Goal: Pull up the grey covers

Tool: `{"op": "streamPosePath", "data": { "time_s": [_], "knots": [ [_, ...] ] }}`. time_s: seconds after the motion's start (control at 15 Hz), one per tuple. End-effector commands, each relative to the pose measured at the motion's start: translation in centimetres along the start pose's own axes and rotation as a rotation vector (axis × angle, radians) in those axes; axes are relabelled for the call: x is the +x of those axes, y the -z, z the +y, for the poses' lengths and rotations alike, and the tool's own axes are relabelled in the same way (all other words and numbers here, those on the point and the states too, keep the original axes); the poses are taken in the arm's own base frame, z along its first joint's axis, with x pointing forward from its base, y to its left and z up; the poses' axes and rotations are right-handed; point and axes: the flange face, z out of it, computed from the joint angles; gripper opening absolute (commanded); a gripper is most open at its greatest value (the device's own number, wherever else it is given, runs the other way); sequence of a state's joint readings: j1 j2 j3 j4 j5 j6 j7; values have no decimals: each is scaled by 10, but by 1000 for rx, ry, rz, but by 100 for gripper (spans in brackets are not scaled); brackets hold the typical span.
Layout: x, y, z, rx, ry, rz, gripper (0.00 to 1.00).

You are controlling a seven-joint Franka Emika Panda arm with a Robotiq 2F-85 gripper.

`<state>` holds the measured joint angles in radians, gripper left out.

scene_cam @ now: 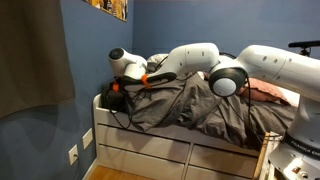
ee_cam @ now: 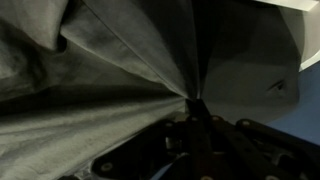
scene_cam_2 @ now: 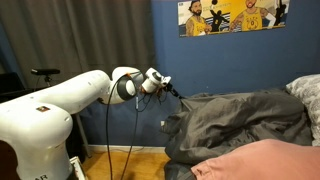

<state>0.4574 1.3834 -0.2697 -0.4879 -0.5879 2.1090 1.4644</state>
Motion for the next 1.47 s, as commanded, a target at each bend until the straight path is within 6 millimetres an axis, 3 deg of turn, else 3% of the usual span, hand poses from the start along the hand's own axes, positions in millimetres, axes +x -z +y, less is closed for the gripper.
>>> {"op": "streamPosePath", "data": {
  "time_s": [0.0,0.13,0.33,0.67,0.87,0.93,1.07,1.4],
  "knots": [
    [-14,22,-23,180,-10,11,0],
    [-18,49,-35,280,-15,47,0],
    [-7,83,-51,395,-4,129,0],
    [24,117,-57,555,27,293,0],
    [46,129,-54,636,0,364,0],
    [37,105,-50,546,26,310,1],
    [46,109,-49,570,10,335,1],
    [46,110,-49,573,8,338,1]
  ]
}}
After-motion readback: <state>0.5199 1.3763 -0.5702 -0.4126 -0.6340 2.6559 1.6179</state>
